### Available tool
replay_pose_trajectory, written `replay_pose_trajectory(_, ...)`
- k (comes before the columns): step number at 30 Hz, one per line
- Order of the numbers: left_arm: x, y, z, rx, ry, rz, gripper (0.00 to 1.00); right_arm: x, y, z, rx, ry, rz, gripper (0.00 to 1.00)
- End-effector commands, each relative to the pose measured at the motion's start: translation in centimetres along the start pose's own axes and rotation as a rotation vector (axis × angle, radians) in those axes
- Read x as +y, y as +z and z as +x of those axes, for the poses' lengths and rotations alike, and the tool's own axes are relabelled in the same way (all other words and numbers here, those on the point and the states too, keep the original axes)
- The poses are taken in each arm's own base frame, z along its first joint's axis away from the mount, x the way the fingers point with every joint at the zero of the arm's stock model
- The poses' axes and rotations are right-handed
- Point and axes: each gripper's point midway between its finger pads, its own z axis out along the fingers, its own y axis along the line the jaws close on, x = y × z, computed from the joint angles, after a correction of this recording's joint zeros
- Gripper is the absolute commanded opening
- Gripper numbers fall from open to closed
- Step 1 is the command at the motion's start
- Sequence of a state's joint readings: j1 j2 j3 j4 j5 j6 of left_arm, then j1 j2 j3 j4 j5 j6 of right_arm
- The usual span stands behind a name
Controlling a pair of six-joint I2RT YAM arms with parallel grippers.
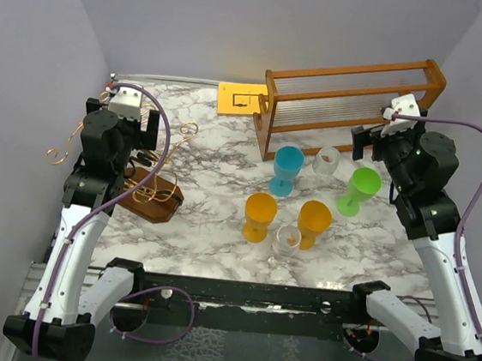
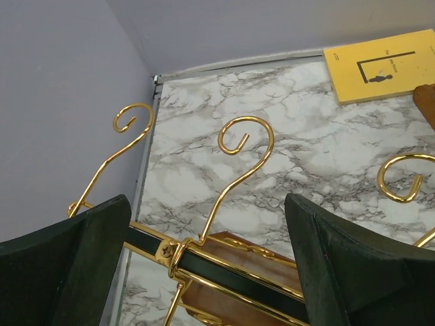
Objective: Place the wine glass upside down on the wine glass rack
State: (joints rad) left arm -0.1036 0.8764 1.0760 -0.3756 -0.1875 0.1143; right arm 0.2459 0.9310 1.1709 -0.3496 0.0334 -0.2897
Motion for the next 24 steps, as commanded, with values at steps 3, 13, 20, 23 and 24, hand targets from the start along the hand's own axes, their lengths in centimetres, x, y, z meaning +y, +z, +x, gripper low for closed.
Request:
replay_pose_trajectory(3,1.0,0.6,-0.7,-0.057,-0.007,-0.041,0.99,0.1,0.5,0.1,0.006,-0.019,-0.035,0.99)
replay_pose_trajectory(13,2.1,0.8,-1.7,-0.089,0.004,-0.077,0.99,0.3,0.9,0.6,0.017,-0.037,-0.061,0.99)
replay_pose_trajectory(20,3.1,0.1,-2.0,-0.063,0.038,-0.113,0.99,0.7,0.9,0.7,0.015,-0.056,-0.096,0.99)
replay_pose_trajectory(23,3.7,-0.9,-2.2,-0.036,0.051,-0.127,0.99,1.1,1.1,0.8,0.020,-0.063,-0.115,0.99)
replay_pose_trajectory(24,3.8,-1.3,-2.3,-0.025,0.055,-0.124,0.99,1.1,1.1,0.9,0.021,-0.065,-0.122,0.99)
